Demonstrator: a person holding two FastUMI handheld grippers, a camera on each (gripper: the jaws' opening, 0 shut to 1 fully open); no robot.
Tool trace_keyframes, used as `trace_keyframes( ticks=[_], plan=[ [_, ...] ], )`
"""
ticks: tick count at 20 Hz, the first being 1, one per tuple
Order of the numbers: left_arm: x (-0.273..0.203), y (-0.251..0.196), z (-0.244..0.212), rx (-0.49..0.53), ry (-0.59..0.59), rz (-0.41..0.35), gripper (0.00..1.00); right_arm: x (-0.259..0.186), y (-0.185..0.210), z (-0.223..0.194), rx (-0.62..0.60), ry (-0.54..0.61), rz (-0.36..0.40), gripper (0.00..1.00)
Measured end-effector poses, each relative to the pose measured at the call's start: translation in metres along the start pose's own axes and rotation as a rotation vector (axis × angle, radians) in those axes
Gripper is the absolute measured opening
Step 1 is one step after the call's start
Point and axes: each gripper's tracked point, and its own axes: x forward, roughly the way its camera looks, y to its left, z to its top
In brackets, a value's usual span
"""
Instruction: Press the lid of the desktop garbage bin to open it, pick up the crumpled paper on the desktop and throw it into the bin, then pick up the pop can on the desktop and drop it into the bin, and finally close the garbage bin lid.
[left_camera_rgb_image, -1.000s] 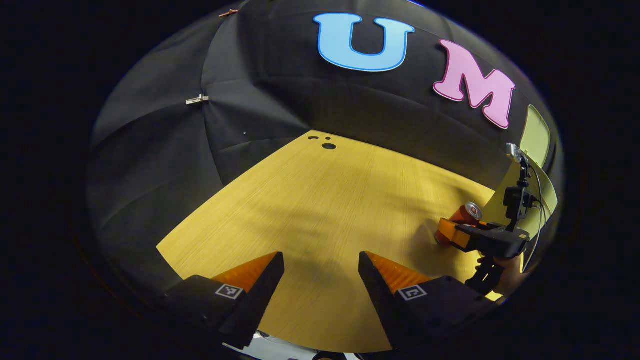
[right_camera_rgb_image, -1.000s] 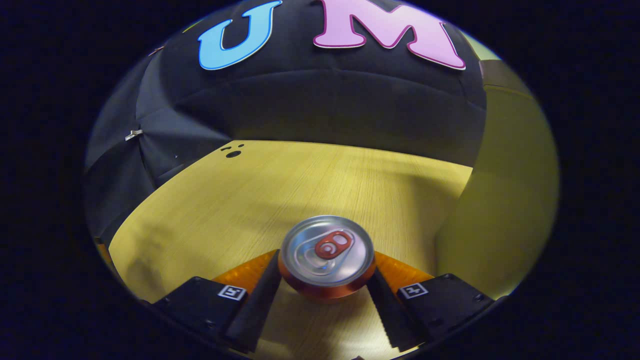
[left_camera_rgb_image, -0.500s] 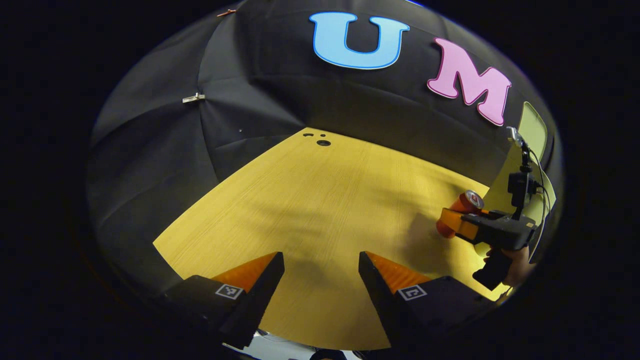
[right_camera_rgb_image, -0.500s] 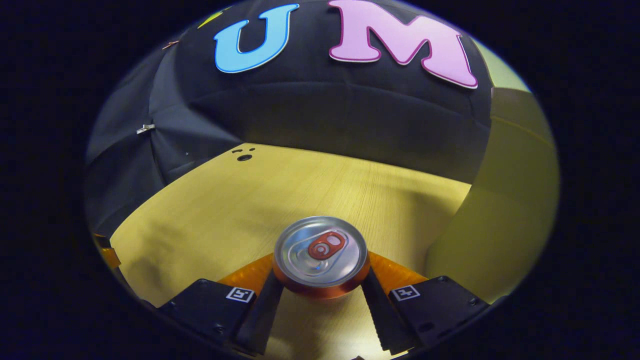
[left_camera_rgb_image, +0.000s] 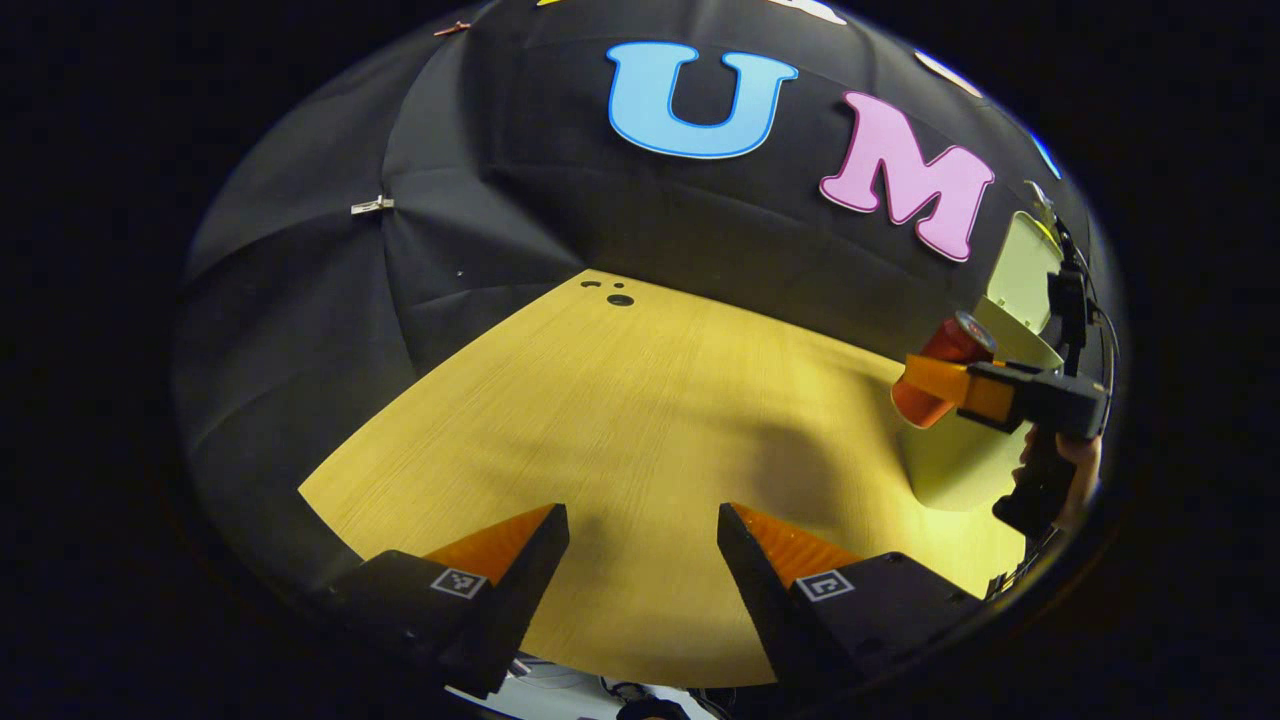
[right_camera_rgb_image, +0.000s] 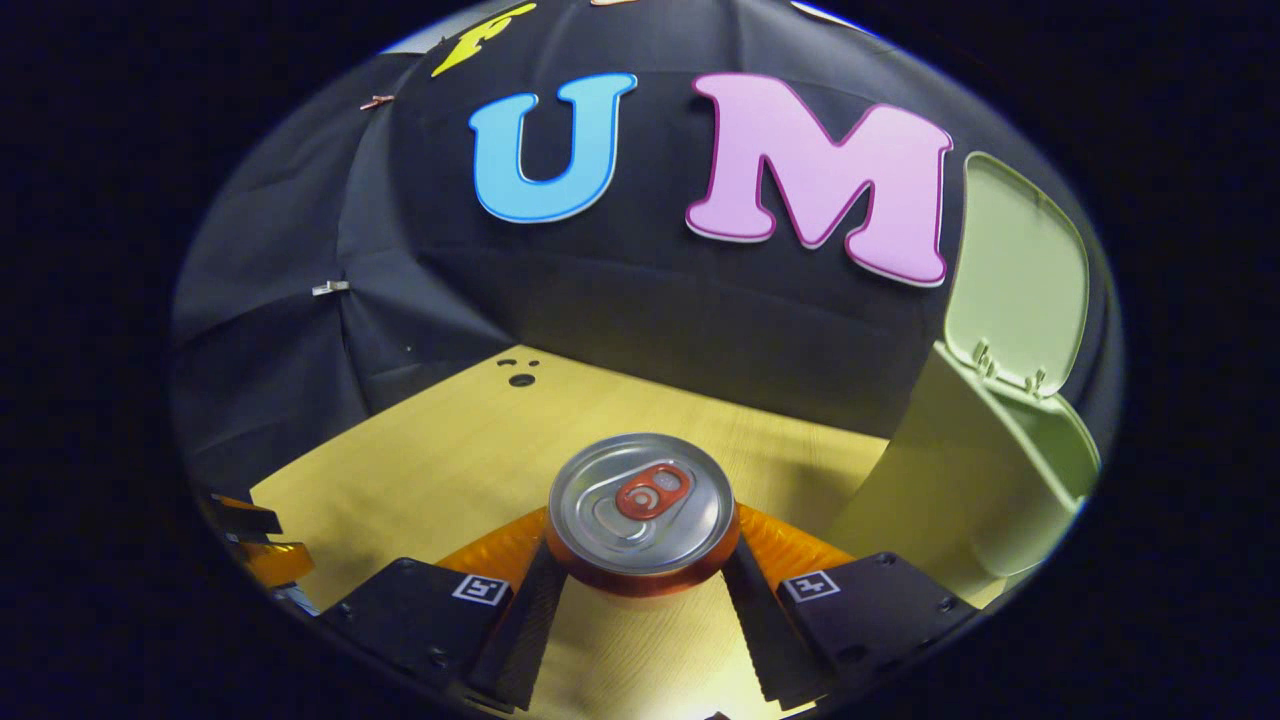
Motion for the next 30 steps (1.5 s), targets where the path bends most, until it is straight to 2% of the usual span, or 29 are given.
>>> trace_keyframes(
  ticks=[9, 16, 22, 25, 30],
  plan=[
    [-0.015, -0.002, -0.013, 0.057, 0.008, -0.086, 0.96, -0.073, -0.038, 0.082, 0.036, -0.104, -0.081, 0.83],
    [-0.022, -0.021, -0.003, 0.085, -0.001, -0.135, 0.96, -0.113, -0.112, 0.142, 0.097, -0.177, -0.191, 0.83],
    [-0.015, -0.044, 0.015, 0.115, -0.030, -0.109, 0.96, -0.112, -0.182, 0.146, 0.132, -0.182, -0.250, 0.83],
    [-0.006, -0.063, 0.015, 0.076, -0.024, -0.082, 0.96, -0.103, -0.209, 0.137, 0.136, -0.163, -0.260, 0.83],
    [0.006, -0.103, 0.010, 0.097, -0.005, -0.071, 0.96, -0.078, -0.235, 0.111, 0.120, -0.110, -0.245, 0.83]
  ],
)
